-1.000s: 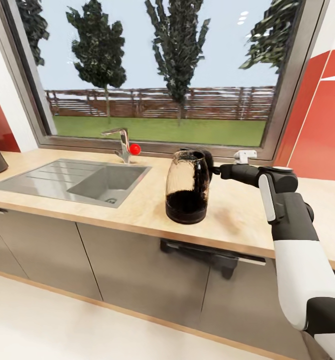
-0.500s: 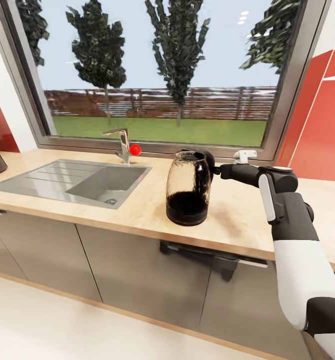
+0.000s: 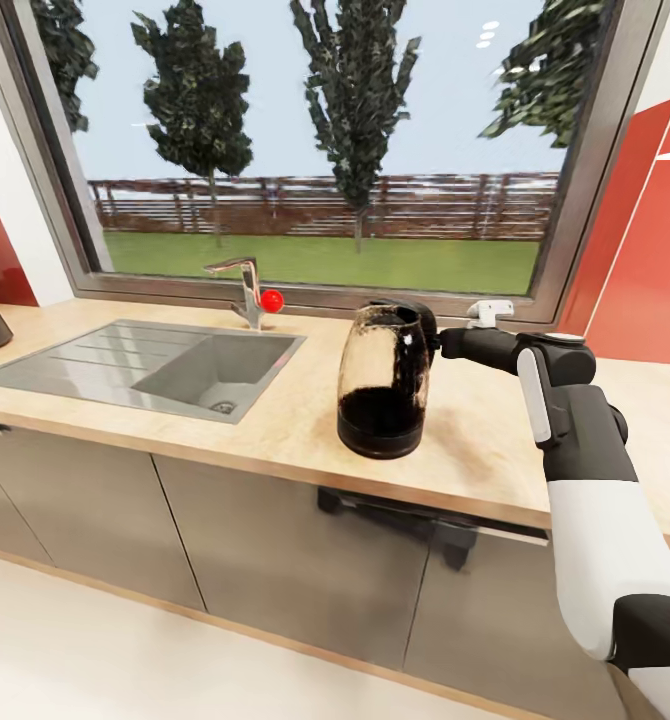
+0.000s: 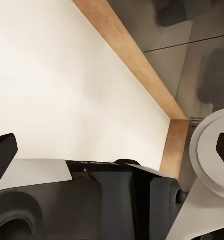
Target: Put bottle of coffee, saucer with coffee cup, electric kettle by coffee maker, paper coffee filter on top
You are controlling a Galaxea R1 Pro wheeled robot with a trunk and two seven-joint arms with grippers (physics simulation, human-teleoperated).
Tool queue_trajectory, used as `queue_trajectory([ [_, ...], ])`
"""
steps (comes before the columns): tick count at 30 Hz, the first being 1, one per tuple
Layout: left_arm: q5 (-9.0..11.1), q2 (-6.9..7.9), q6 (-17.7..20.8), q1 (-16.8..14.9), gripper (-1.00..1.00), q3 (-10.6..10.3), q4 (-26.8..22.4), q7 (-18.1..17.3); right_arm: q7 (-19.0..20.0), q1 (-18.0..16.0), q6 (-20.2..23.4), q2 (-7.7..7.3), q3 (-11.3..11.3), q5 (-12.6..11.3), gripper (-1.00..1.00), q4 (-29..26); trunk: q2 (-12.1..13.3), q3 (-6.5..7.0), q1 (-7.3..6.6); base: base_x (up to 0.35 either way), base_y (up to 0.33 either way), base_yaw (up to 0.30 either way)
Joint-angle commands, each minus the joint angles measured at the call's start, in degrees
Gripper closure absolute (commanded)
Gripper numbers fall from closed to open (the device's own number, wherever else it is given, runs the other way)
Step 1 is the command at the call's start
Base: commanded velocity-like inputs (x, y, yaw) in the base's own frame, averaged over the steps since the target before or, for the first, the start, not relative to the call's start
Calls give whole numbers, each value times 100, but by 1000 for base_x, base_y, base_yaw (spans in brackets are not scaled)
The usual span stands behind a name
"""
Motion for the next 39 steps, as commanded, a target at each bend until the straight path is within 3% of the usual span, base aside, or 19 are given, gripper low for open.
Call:
queue_trajectory([
  [1,-23,1,-38,-3,-100,19,4,-10,6,-3,33,0,-6,-26,-100,-3,-3,-6,0,23,15,0],
  [18,-23,1,-42,-3,-100,19,5,-10,5,-6,33,-4,-6,-26,-100,-3,-3,-6,0,2,1,0],
  [19,-23,1,-43,-3,-100,19,5,-10,6,-6,33,-5,-6,-26,100,-3,-3,-6,0,0,0,0],
  [39,-23,1,-44,-3,-100,19,1,-10,-34,-48,26,3,1,-26,100,-3,-3,-6,0,0,0,0],
])
